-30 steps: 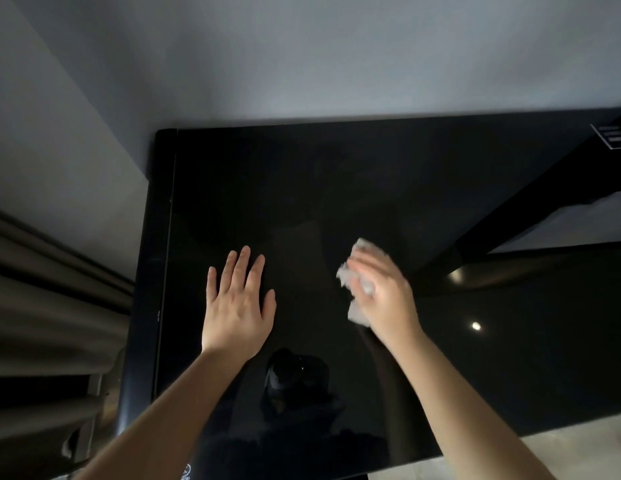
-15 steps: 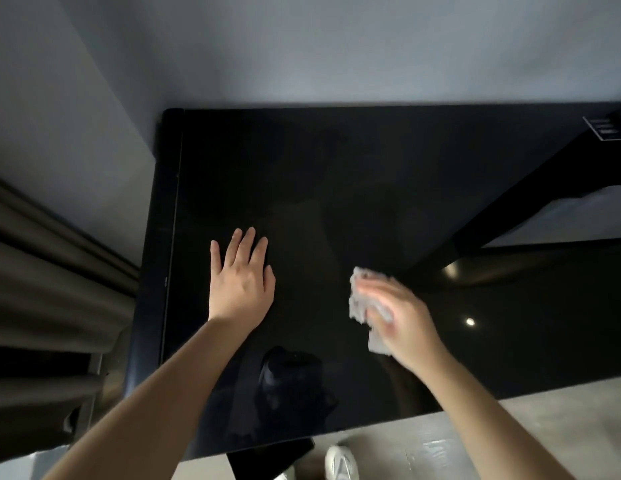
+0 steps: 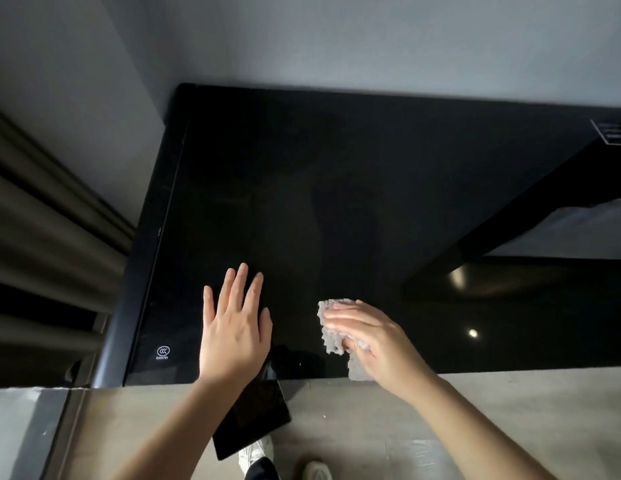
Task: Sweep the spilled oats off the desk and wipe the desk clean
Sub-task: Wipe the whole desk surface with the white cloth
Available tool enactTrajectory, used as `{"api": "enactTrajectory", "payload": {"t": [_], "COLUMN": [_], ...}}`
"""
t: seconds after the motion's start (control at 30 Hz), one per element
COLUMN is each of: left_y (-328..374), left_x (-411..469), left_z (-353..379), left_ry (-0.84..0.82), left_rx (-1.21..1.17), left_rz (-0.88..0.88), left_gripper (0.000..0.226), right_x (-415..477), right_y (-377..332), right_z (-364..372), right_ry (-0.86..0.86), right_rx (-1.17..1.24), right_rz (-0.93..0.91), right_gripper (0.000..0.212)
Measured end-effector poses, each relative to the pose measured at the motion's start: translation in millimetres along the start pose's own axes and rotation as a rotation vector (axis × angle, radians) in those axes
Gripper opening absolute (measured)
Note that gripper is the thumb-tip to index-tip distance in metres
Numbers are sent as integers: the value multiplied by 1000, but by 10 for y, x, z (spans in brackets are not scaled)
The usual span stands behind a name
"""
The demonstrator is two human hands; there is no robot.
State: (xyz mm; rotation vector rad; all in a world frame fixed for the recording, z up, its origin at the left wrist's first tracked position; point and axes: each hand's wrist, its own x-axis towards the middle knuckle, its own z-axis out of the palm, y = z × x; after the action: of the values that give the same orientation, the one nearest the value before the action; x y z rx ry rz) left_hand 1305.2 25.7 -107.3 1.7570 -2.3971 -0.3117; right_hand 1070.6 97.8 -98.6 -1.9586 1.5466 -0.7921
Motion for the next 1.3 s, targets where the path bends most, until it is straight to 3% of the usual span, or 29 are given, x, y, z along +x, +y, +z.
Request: {"api": "enactTrajectory", "payload": {"t": [0.07, 0.13, 0.2, 0.33, 0.4, 0.53, 0.6, 0.73, 0.83, 0.93, 1.07, 1.2, 1.3], "left_y": [9, 16, 13, -6, -14, -55, -58, -77, -199, -378, -573, -692, -816], "left_x": [-7, -6, -9, -27, -34, -36, -35, -28, 79, 317, 631, 856, 1076], "left_z": [5, 8, 26, 37, 26, 15, 14, -16, -141, -192, -191, -209, -251], "left_ry": [5, 12, 16, 31, 36, 28, 18, -5, 6, 23, 3, -9, 13], "left_rx": [3, 2, 4, -29, -56, -71, -59, -13, -4, 8, -2, -17, -4], "left_rz": [-10, -16, -15, -7, 2, 27, 23, 36, 88, 131, 115, 122, 63], "left_gripper": [57, 57, 58, 59, 59, 60, 57, 52, 50, 46, 51, 55, 59], "right_x": [219, 602, 810, 187, -154, -68, 291, 276, 42, 573, 1104, 559, 693], "right_y": [121, 356, 281, -286, -335, 188, 138, -447, -517, -353, -198, -394, -266], "right_z": [-164, -237, -123, 317, 224, -46, 31, 516, 501, 297, 317, 464, 370], "right_ry": [21, 163, 194, 8, 26, 263, 292, 41, -54, 65, 256, 183, 161], "right_rx": [12, 30, -7, 80, 56, 0, -37, -24, -37, -34, -57, -65, -60], "right_rz": [51, 152, 201, 7, -56, 153, 264, 66, -36, -33, 143, 59, 8], "right_gripper": [39, 25, 30, 31, 35, 36, 39, 38, 45, 33, 31, 31, 33]}}
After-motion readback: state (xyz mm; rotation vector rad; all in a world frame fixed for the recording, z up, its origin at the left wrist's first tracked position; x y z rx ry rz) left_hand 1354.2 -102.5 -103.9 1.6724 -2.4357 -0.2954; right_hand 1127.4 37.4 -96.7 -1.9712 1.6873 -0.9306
